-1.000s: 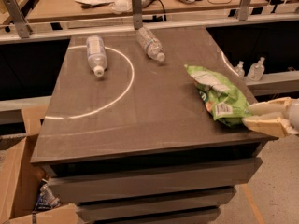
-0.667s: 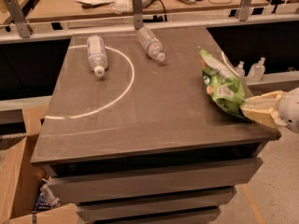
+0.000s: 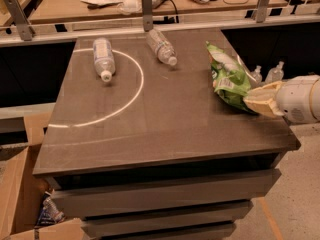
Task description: Move green rice chip bag near water bottle
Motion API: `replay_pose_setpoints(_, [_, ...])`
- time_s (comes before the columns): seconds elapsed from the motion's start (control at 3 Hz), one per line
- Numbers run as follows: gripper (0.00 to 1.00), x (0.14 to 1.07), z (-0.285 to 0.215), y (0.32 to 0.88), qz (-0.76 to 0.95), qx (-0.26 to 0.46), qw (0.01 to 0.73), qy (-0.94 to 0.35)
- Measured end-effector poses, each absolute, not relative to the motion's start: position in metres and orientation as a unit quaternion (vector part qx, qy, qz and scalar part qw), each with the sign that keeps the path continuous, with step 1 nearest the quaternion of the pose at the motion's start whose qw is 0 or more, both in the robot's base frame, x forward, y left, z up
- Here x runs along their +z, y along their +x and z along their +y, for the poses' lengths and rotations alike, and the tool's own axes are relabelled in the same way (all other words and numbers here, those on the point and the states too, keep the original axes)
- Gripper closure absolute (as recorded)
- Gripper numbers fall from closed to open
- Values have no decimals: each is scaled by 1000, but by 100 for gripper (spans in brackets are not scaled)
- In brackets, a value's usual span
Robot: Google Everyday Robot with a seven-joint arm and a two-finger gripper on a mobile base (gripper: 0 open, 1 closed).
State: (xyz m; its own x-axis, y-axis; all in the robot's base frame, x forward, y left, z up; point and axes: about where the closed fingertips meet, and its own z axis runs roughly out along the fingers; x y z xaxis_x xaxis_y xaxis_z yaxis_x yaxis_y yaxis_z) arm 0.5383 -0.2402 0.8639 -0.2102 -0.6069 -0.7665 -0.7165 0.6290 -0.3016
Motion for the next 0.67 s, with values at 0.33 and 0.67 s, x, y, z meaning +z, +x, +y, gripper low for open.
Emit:
replay_pose_setpoints(0.33, [100,869,-230,577,755,52,460,-464])
replay_pose_setpoints(0.67, [100,882,-228,607,739,35,480,-471])
